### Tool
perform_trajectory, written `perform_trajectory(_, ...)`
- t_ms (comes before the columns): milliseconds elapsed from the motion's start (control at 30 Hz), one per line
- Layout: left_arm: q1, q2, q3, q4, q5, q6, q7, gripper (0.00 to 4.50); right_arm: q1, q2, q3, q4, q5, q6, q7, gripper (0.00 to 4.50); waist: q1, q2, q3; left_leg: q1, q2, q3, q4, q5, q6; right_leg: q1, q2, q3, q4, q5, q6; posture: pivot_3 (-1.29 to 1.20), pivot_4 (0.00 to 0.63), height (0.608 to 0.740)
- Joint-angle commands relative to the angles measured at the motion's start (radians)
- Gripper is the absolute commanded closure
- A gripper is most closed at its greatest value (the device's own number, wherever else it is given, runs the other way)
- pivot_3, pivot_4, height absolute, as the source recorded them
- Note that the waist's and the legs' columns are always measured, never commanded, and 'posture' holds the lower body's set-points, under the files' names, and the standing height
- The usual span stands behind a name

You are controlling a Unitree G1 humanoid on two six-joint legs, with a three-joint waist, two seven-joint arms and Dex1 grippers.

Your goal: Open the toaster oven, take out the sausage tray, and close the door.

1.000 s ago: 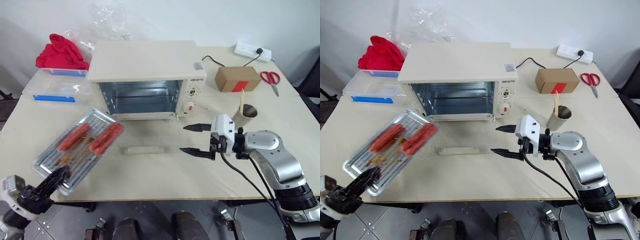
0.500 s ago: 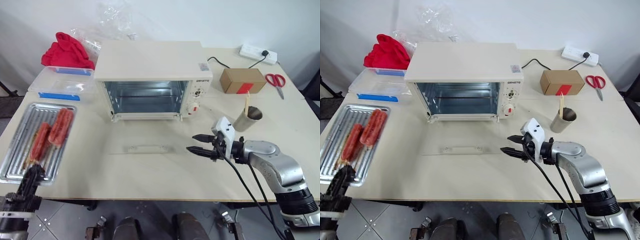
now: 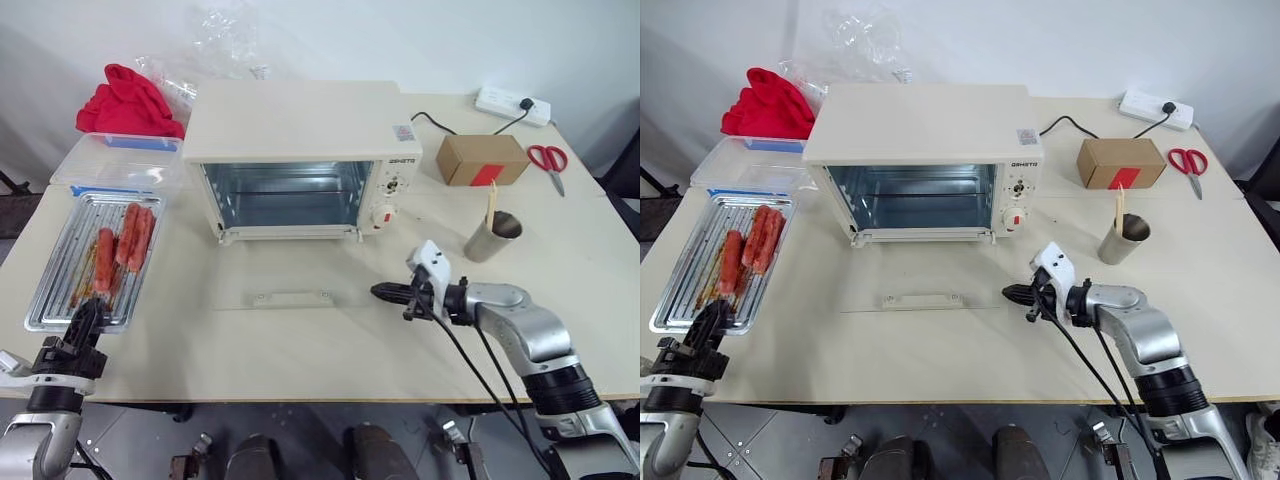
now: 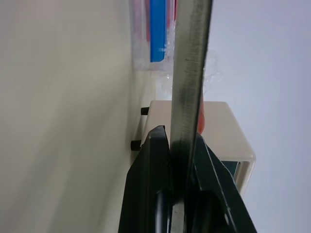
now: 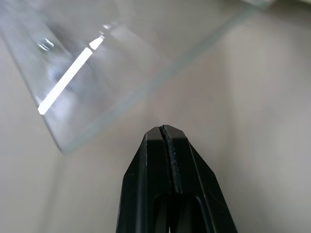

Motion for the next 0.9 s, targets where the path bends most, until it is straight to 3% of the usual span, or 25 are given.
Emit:
perform_trajectory(33,-0.002,0.003,0.031,-0.044,-0.017,-0.005,0.004,4.5,-0.026,0.039,-0.014,-0.057,0.058,-0.03,0.046,4.48,0.0,0.0,0.0,0.0,0.0,0.0,0.0,0.0,0.0,0.0,0.0,0.0,0.0,0.0,0.0,0.0,0.15,0.74)
perform_trajectory(367,-0.003,0.005,0.062,-0.041,-0.017,0.011,0.015,4.5,-0.047,0.082,-0.155,-0.168,0.2,-0.022,0.024,4.48,0.003,0.0,0.0,0.0,0.0,0.0,0.0,0.0,0.0,0.0,-0.001,0.0,0.0,0.0,0.0,0.0,0.15,0.74)
perform_trajectory(533,0.006,0.008,0.054,-0.038,-0.017,0.04,0.001,4.5,-0.102,0.138,-0.273,-0.161,0.309,-0.042,-0.034,4.48,0.003,0.0,0.0,0.0,0.0,0.0,0.0,0.0,0.0,0.0,-0.001,-0.001,0.0,0.0,0.0,0.0,0.15,0.74)
perform_trajectory(733,0.025,0.014,0.044,-0.036,-0.017,0.071,-0.024,4.5,-0.145,0.168,-0.321,-0.101,0.331,-0.044,-0.102,4.48,0.0,0.0,0.0,-0.001,0.0,0.001,-0.003,-0.001,-0.001,-0.002,-0.002,-0.001,-0.001,0.0,0.0,0.0,0.15,0.74)
perform_trajectory(867,0.095,0.003,-0.023,-0.073,-0.017,0.122,-0.072,4.5,-0.127,0.108,-0.326,-0.122,0.38,0.024,-0.057,4.48,0.0,0.0,0.0,-0.001,0.001,0.001,-0.004,-0.001,-0.001,-0.002,-0.002,0.0,-0.001,0.0,0.0,0.0,0.15,0.74)
perform_trajectory(900,0.113,0.004,-0.041,-0.081,-0.017,0.129,-0.086,4.5,-0.115,0.09,-0.325,-0.136,0.383,0.025,-0.042,4.13,0.0,0.0,0.0,-0.001,0.001,0.001,-0.005,-0.001,-0.001,-0.002,-0.003,0.0,-0.002,0.0,0.0,0.0,0.15,0.74)
